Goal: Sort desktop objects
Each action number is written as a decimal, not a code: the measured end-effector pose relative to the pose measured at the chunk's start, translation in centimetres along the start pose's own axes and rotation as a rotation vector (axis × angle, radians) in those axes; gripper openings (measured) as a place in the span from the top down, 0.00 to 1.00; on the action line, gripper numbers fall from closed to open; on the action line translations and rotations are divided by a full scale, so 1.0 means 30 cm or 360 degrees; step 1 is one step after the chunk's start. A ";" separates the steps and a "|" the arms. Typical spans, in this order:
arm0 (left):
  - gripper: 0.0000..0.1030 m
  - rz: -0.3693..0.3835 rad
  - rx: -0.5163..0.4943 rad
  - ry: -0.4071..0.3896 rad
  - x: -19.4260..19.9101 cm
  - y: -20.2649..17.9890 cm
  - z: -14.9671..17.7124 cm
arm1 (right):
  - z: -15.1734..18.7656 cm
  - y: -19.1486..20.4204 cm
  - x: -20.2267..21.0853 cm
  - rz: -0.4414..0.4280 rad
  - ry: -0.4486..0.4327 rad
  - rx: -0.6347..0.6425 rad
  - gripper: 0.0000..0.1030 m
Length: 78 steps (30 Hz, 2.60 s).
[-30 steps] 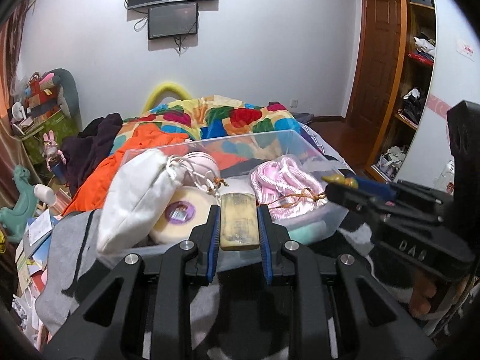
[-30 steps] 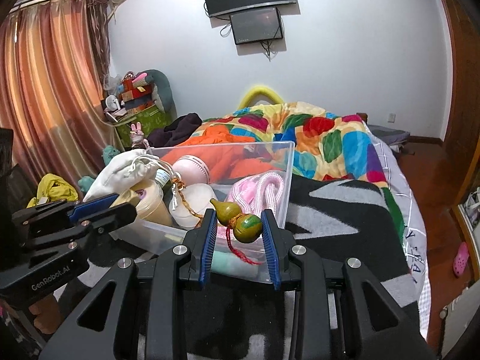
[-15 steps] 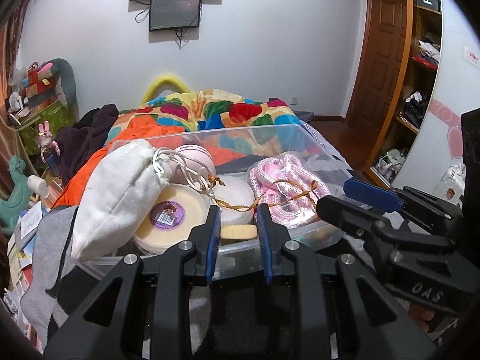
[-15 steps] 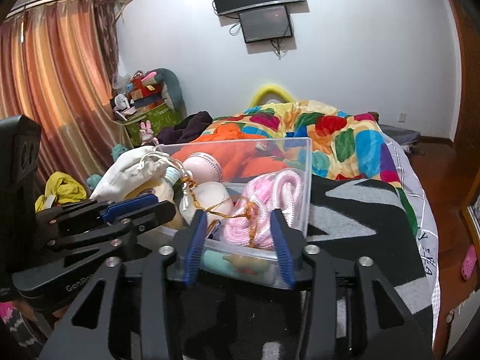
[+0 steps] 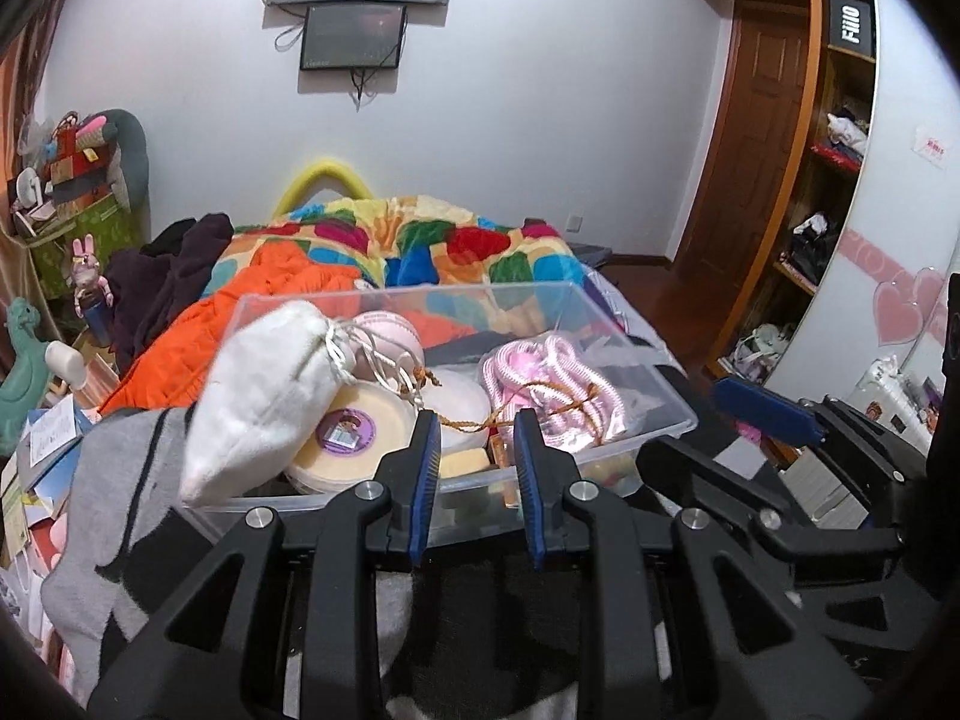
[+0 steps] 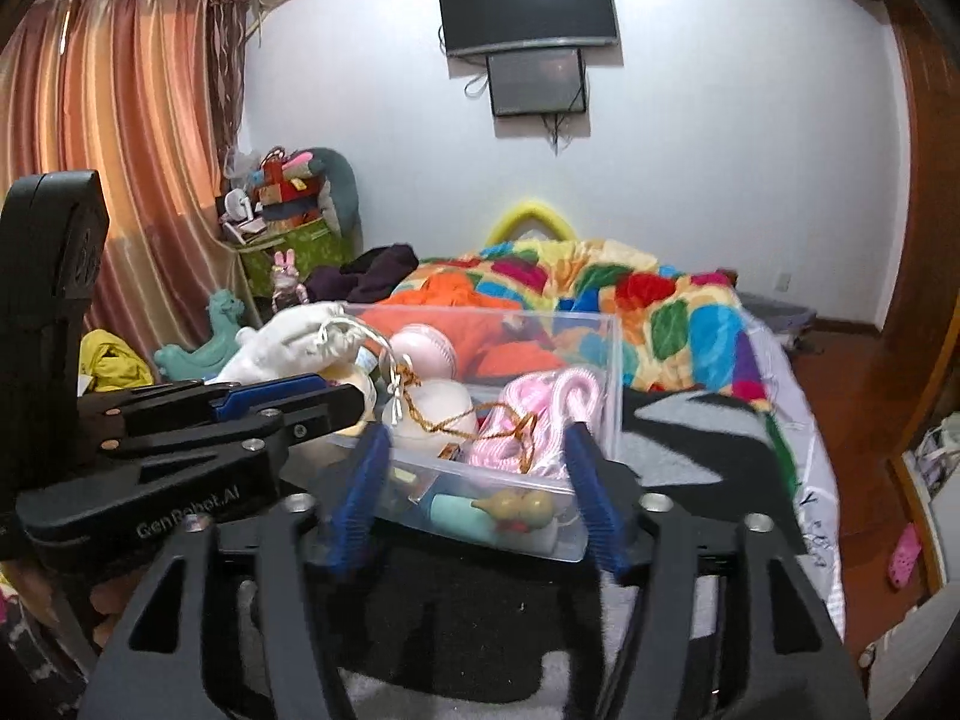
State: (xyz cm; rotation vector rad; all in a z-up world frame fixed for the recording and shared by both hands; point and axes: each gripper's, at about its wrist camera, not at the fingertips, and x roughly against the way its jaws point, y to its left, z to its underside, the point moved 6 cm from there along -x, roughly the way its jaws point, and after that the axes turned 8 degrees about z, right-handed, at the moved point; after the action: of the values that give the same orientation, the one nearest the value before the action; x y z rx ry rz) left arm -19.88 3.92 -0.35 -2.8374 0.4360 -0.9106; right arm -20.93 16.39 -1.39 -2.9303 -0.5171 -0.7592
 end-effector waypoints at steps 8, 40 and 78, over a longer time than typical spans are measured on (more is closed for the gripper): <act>0.59 -0.0036 -0.0044 -0.0084 0.117 -0.018 0.021 | -0.026 0.026 0.106 -0.0005 -0.0065 -0.0029 0.24; 0.08 -0.0265 0.0010 -0.0201 0.329 -0.065 0.238 | 0.139 -0.002 0.295 0.0198 -0.0052 0.0003 0.18; 0.08 -0.0171 0.0132 -0.0250 0.339 -0.052 0.267 | 0.163 0.002 0.302 0.0171 -0.0051 -0.0010 0.15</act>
State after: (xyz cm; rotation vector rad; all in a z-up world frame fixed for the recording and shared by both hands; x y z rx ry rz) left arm -6.93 2.51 -0.93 -2.8514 0.2244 -0.6980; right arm -11.22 19.84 -1.29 -2.9523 -0.3568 -0.7034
